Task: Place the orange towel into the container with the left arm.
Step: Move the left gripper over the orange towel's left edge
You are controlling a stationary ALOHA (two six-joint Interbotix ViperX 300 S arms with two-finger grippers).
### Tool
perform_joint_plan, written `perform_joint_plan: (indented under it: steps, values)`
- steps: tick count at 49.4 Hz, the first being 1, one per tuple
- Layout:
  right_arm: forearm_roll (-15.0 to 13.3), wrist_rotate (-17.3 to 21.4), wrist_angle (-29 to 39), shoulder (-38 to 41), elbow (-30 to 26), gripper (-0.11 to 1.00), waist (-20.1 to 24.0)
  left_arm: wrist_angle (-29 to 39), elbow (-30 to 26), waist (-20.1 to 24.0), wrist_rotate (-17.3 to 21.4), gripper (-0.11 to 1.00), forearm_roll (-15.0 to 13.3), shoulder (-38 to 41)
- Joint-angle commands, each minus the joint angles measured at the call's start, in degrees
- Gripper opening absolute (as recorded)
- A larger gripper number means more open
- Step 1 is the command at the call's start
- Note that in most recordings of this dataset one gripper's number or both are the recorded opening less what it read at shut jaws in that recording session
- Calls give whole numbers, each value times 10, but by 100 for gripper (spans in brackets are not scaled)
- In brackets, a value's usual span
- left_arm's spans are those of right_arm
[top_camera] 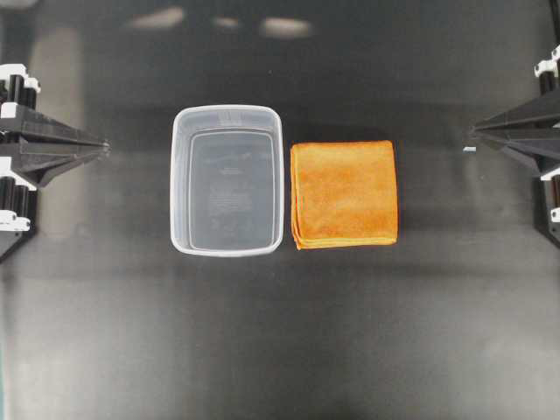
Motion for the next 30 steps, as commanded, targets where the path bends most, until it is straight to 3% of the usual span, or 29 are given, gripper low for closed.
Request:
perform_joint_plan:
  steps: [1,4,7,30]
  values:
    - [0,1,-5,4,-6,1,4,23,-33,-4,-8,6,24,20]
    - [3,1,-4,3,-4,6,4,53,-54,-4,-12,4,24,37]
    - [4,1,-1,-1,-4,0,4,87,-82,-4,-14,0,24,59]
    - [8,2,23,-11,-1,2,-2,334,-338,-6,-6,0,25,302]
